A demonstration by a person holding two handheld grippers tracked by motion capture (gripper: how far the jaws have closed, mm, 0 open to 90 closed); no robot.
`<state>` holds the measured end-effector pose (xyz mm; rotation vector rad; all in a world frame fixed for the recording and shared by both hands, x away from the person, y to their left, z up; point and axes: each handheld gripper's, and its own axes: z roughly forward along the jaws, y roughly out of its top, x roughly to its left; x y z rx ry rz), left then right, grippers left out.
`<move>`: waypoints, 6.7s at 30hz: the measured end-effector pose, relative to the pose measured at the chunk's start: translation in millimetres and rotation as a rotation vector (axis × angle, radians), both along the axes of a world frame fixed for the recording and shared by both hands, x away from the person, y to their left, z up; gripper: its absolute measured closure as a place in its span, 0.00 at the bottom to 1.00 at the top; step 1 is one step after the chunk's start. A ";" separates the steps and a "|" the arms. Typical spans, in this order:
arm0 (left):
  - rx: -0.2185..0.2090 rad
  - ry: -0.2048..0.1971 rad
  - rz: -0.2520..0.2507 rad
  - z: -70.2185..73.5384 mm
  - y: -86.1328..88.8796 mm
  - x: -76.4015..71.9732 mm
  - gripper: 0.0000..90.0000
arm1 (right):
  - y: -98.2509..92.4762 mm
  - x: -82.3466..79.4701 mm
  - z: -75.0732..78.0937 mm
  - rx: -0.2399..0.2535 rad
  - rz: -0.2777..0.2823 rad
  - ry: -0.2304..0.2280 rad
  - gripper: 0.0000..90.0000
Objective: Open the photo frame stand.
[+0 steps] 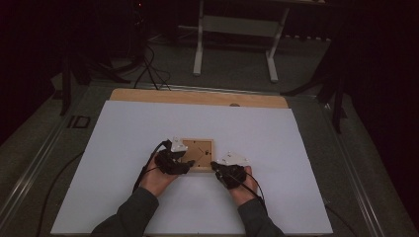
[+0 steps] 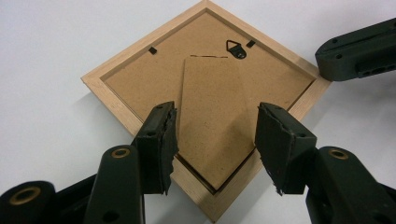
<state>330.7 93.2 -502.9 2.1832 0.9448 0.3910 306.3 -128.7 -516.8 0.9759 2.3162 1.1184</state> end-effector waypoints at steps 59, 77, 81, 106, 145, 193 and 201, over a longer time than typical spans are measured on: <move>0.040 0.021 0.025 8.4 -12.1 7.2 0.57 | -0.2 -0.5 -0.5 0.000 -0.001 -0.004 1.00; 0.005 0.052 0.034 -1.5 -3.4 2.1 0.54 | -0.2 -0.5 -0.5 0.001 0.000 -0.004 1.00; 0.010 0.055 0.029 -0.7 -2.9 2.4 0.55 | -0.2 -0.6 -0.5 0.002 -0.001 -0.004 1.00; -0.064 0.109 0.049 17.1 -4.0 11.8 0.55 | -0.3 -0.3 -0.6 0.000 0.001 -0.006 1.00; -0.193 0.290 0.068 8.8 5.9 26.7 0.58 | -0.2 -0.6 -0.5 -0.002 0.002 -0.005 1.00; -0.024 -0.069 0.000 11.6 -9.4 -18.2 0.58 | -14.2 41.1 61.3 0.039 0.000 -0.026 0.63; -0.002 -0.120 -0.014 10.2 -10.1 -23.8 0.58 | -13.1 51.5 56.1 0.026 0.008 0.018 0.60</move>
